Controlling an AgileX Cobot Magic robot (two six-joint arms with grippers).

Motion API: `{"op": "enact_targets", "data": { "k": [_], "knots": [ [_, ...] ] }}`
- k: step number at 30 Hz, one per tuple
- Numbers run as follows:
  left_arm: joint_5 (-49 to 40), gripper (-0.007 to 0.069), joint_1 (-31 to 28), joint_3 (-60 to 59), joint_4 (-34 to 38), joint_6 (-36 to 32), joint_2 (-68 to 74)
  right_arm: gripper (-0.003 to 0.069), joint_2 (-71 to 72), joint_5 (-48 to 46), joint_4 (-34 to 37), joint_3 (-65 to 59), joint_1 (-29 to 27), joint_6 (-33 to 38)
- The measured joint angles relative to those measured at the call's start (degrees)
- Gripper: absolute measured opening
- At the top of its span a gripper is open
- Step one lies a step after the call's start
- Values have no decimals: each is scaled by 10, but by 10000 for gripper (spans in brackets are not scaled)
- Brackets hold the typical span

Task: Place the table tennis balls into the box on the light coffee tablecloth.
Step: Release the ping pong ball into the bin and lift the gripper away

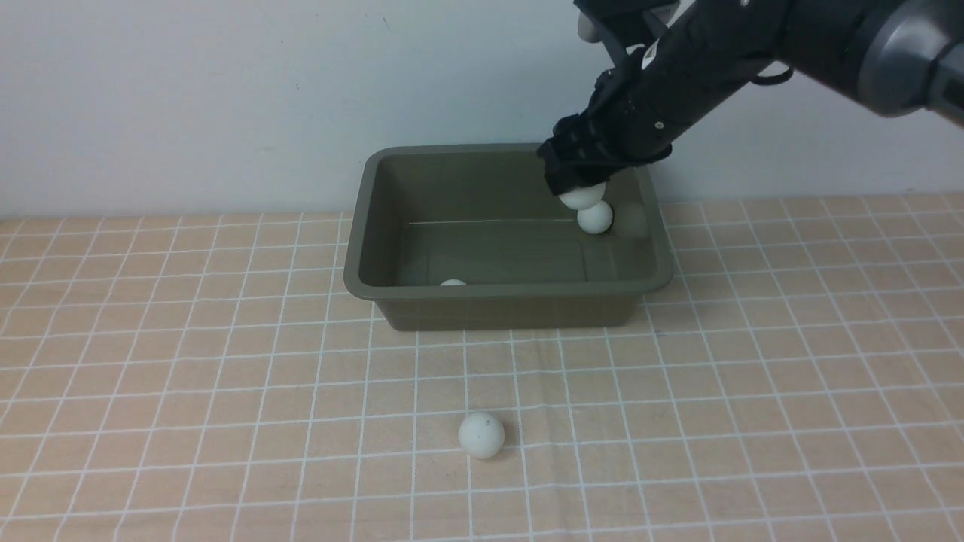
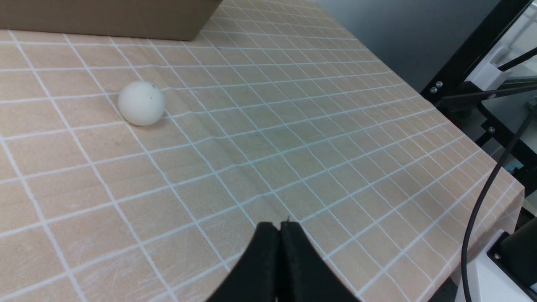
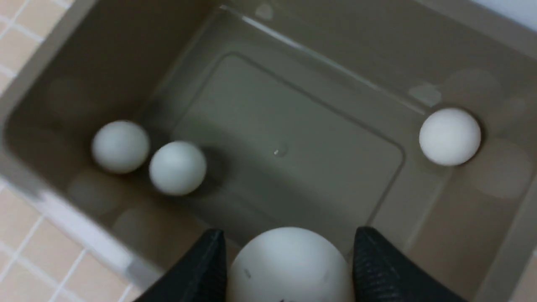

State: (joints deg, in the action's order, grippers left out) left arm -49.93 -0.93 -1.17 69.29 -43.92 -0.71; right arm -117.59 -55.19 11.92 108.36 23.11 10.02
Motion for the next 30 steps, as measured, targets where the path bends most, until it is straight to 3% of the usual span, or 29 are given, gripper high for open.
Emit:
{"op": "enact_targets", "data": {
  "k": [9, 17, 22, 28, 29, 30],
  "knots": [
    [0, -69, 0, 0, 0, 0, 0, 360, -92, 16, 0, -1, 0, 1],
    [0, -69, 0, 0, 0, 0, 0, 444, -99, 26, 0, 2, 0, 3],
    [-11, -69, 0, 1, 2, 0, 0, 456, -99, 18, 0, 12, 0, 5],
    [-44, -69, 0, 44, -43, 0, 0, 382, -85, -50, -30, 84, 0, 5],
    [-53, -69, 0, 65, -52, 1, 0, 313, -70, -71, -48, 115, 0, 5],
    [-54, -69, 0, 68, -53, 1, 0, 313, -68, -74, -48, 119, 0, 5]
  ]
}}
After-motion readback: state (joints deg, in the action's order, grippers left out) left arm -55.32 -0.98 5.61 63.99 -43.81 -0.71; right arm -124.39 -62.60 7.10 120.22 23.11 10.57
